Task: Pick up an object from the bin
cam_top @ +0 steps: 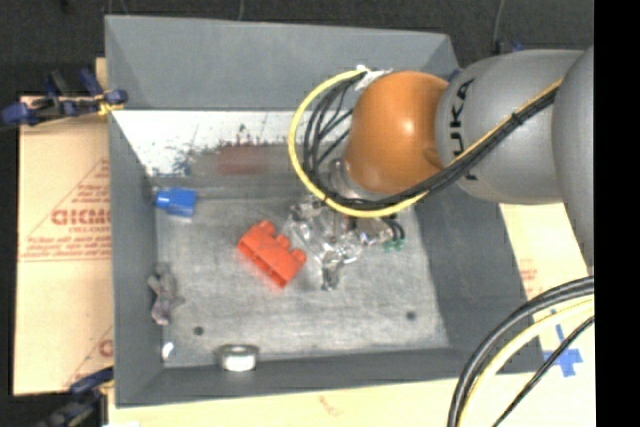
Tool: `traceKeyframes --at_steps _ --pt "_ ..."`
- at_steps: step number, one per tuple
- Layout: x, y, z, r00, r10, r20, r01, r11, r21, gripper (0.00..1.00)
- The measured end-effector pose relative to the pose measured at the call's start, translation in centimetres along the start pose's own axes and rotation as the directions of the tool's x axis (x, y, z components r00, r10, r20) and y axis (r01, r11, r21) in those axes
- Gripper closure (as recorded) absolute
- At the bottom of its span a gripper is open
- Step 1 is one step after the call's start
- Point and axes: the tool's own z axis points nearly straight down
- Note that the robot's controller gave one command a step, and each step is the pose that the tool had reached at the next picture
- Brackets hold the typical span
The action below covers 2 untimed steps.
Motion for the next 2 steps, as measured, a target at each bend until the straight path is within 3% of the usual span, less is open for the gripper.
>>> traceKeyframes --at_steps 1,2 --pt "-2.7 7.3 1.5 0.968 -0.249 -0.026 0.249 0.969 -0.011 0.0" --pt "-4.2 5.3 4.6 0.921 -0.39 -0.016 0.39 0.921 -0.011 0.0"
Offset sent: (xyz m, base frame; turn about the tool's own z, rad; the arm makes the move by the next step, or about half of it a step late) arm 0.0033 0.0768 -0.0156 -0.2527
